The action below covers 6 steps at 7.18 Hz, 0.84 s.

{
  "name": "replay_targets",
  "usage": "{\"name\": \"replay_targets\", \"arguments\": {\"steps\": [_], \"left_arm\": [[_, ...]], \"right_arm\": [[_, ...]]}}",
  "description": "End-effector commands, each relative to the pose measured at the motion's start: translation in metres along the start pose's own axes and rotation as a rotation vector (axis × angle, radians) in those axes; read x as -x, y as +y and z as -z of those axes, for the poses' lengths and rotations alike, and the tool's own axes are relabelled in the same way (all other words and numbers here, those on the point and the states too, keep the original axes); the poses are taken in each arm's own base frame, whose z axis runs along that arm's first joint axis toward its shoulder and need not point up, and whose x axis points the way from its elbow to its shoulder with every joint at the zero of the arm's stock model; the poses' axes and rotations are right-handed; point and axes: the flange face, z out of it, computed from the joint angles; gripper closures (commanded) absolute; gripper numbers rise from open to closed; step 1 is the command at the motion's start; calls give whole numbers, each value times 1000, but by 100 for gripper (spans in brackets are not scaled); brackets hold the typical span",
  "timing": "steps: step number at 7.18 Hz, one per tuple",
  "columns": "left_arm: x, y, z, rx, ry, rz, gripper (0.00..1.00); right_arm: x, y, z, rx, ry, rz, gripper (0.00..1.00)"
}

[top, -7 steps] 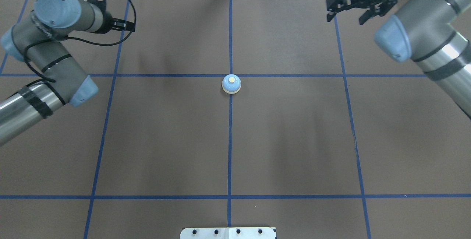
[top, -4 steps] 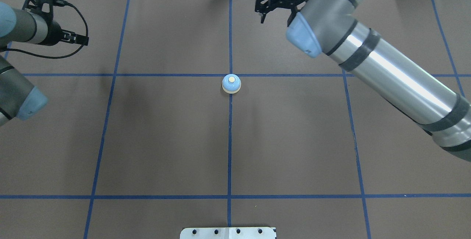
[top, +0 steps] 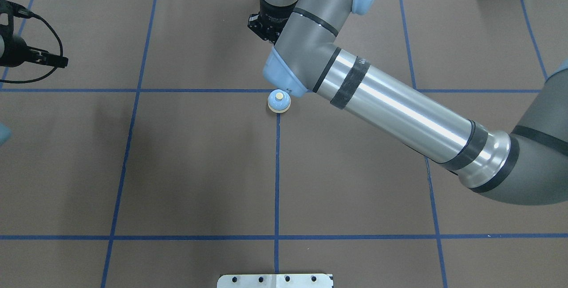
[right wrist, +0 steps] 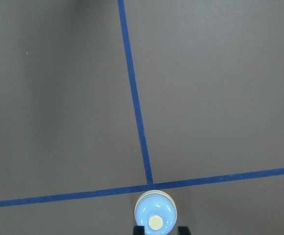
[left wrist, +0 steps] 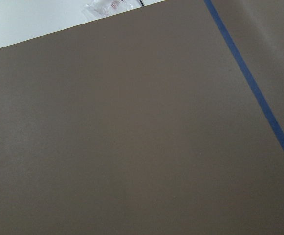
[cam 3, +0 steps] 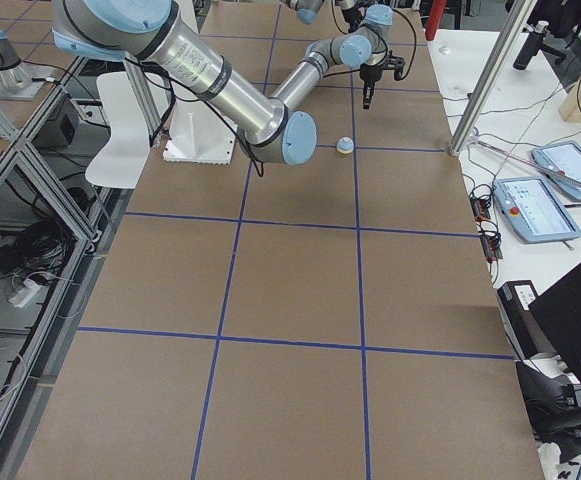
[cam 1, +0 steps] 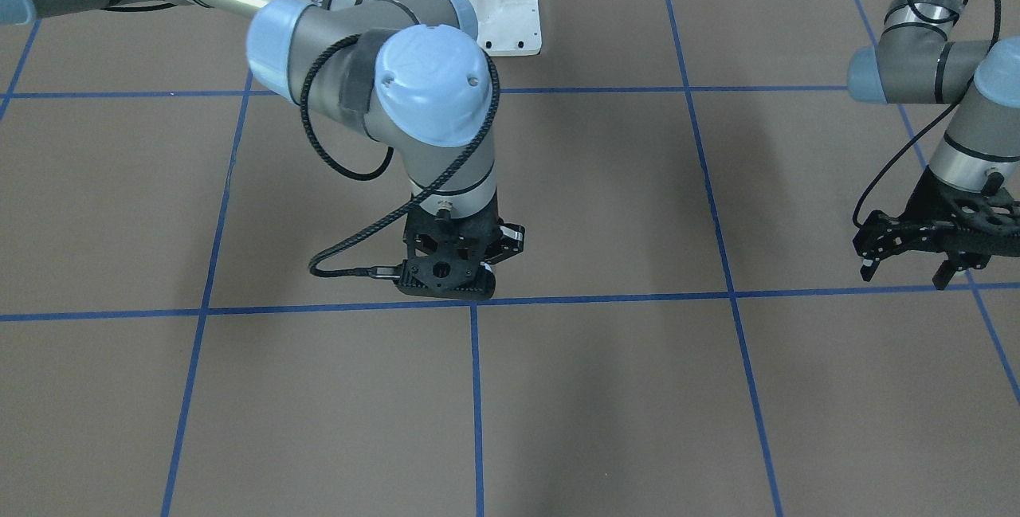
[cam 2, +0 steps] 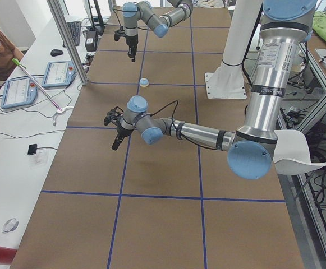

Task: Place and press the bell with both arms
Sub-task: 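Position the right gripper directly above the bell's button, then lower the right gripper onto the bell's button to press it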

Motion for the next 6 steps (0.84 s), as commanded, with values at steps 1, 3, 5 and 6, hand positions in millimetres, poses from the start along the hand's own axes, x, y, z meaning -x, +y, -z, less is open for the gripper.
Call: {"name": "replay_targets", "arguments": {"steps": [1,3,5,6], "left_arm": [[2,3,2,1,-1,-1,0],[2,3,2,0,-3,-1,0],[2,2,1,0,-3,1,0],[1,3,1,0,-3,0,0]], "right_arm": [[9,12,-44,5,41,25,100],[8,19,-72,1,60,38,100],[-3,25,-93,6,71,45,100],[-4,28,-97,9,75,48,100]]}}
